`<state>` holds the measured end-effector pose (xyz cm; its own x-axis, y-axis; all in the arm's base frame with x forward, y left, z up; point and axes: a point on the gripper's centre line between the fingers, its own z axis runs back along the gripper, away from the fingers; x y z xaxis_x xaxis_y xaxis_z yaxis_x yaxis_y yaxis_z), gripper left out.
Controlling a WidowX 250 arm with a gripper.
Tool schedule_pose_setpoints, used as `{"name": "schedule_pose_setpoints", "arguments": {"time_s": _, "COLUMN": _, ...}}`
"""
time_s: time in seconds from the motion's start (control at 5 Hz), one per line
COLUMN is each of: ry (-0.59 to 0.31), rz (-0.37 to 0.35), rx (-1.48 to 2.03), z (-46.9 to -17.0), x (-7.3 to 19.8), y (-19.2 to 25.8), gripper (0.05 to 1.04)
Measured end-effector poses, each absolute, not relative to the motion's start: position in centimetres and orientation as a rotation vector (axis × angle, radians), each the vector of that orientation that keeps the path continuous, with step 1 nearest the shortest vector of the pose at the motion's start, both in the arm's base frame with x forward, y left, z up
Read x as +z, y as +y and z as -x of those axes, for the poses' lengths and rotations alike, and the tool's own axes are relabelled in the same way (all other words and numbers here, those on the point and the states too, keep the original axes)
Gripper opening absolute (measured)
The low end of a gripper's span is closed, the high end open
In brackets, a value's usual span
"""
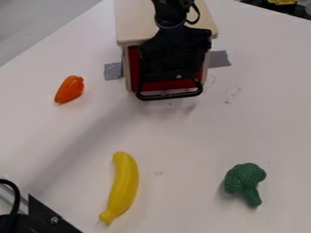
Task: Closed the drawer
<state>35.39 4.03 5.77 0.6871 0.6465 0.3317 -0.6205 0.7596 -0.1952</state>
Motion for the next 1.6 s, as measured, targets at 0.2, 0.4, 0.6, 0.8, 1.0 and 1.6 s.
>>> {"name": "schedule_pose_setpoints", "arguments": {"time_s": 0.2, "ry": -0.38, "rz": 0.071, "rx": 0.705, "z": -35.2, "x": 5.7, "y": 4.0, "gripper": 0.998}}
{"name": "schedule_pose_setpoints", "arguments": {"time_s": 0.4, "ry": -0.319, "rz": 0.074, "rx": 0.69, "z": -33.6, "x": 5.5, "y": 3.6, "gripper": 0.998}}
{"name": "schedule_pose_setpoints", "arguments": {"time_s": 0.6, "ry": -0.319, "rz": 0.131, "rx": 0.666, "z": -32.5, "x": 7.4, "y": 2.5, "gripper": 0.998}}
{"name": "schedule_pose_setpoints", "arguments": {"time_s": 0.8, "ry": -0.16, "rz": 0.148, "rx": 0.713, "z": -32.0, "x": 9.9, "y": 1.7, "gripper": 0.998}}
{"name": "schedule_pose_setpoints", "arguments": {"time_s": 1.0, "ry": -0.032, "rz": 0.197, "rx": 0.764, "z": -31.3, "x": 12.7, "y": 1.2, "gripper": 0.998}}
{"name": "schedule_pose_setpoints", "arguments": {"time_s": 1.6, "ry": -0.205, "rz": -0.165, "rx": 0.653, "z": -27.8, "x": 11.7, "y": -1.0, "gripper": 0.998}}
